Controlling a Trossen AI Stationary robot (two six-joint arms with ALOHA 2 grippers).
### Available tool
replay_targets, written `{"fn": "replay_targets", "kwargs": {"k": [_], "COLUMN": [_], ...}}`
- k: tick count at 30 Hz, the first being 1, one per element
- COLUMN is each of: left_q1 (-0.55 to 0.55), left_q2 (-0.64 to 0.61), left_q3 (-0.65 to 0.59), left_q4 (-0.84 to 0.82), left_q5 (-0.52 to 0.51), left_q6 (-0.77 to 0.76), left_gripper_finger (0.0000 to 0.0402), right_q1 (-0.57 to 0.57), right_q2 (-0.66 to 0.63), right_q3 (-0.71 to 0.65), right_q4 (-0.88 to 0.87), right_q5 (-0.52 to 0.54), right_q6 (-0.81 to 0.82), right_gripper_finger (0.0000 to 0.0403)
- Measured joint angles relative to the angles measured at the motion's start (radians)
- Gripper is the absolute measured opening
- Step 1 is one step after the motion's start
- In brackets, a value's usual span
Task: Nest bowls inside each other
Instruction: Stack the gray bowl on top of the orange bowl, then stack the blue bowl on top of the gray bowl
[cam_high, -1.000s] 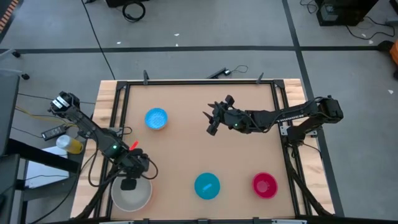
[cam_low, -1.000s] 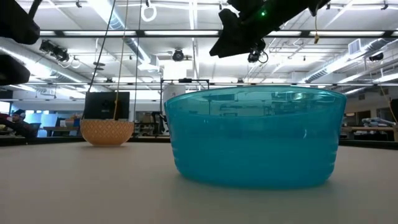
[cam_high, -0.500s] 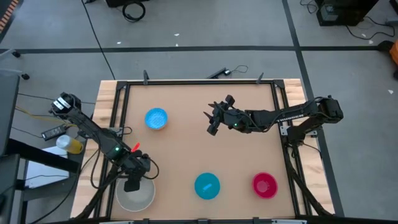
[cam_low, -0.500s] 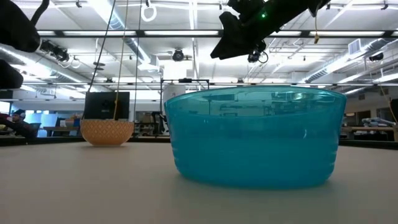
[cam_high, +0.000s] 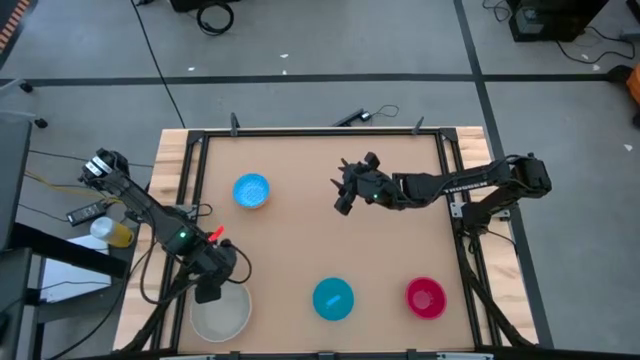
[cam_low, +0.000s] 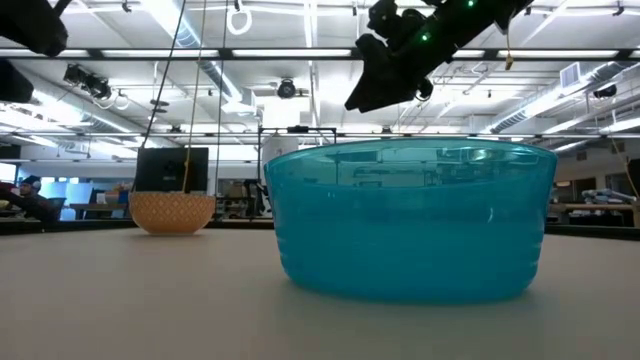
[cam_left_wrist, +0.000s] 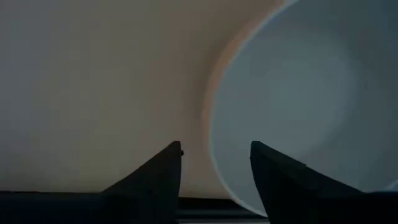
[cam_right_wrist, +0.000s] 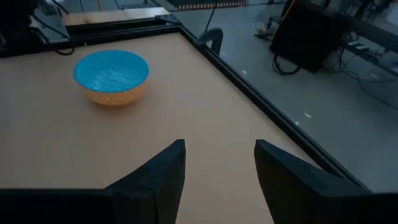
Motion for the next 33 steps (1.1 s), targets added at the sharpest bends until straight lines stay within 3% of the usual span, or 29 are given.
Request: {"fn": "replay_targets", "kwargs": {"k": [6, 11, 17, 20, 25, 33], "left_q1": [0.050, 0.126, 0.247, 0.298, 0.342, 0.353], "left_q2": [-0.003, -0.006, -0.007, -0.007, -0.005, -0.003], "left_q3": [0.000, 0.038, 0.141, 0.151, 0.143, 0.143], "left_q4": [-0.078, -0.059, 0.031, 0.166, 0.340, 0.348], "left_q5": [-0.020, -0.168, -0.462, -0.533, -0.543, -0.542], "left_q6": [0.011, 0.104, 0.289, 0.388, 0.463, 0.387], "left_gripper_finger": [0.0197, 0.0197, 0.0197, 0.0197, 0.0197, 0.0196], "right_q1": [-0.006, -0.005, 0.039, 0.102, 0.242, 0.402], "right_q2": [-0.011, -0.069, -0.115, -0.115, -0.079, 0.098], "right_q3": [0.000, 0.000, 0.000, 0.000, 0.000, 0.000], "right_q4": [-0.092, -0.317, -0.450, -0.503, -0.577, -0.328], "right_q5": [-0.035, -0.295, -0.531, -0.558, -0.527, -0.517], "right_q6": [-0.044, -0.020, 0.204, 0.323, 0.571, 0.784], "right_gripper_finger": [0.0200, 0.0199, 0.0197, 0.0197, 0.0194, 0.0190]}}
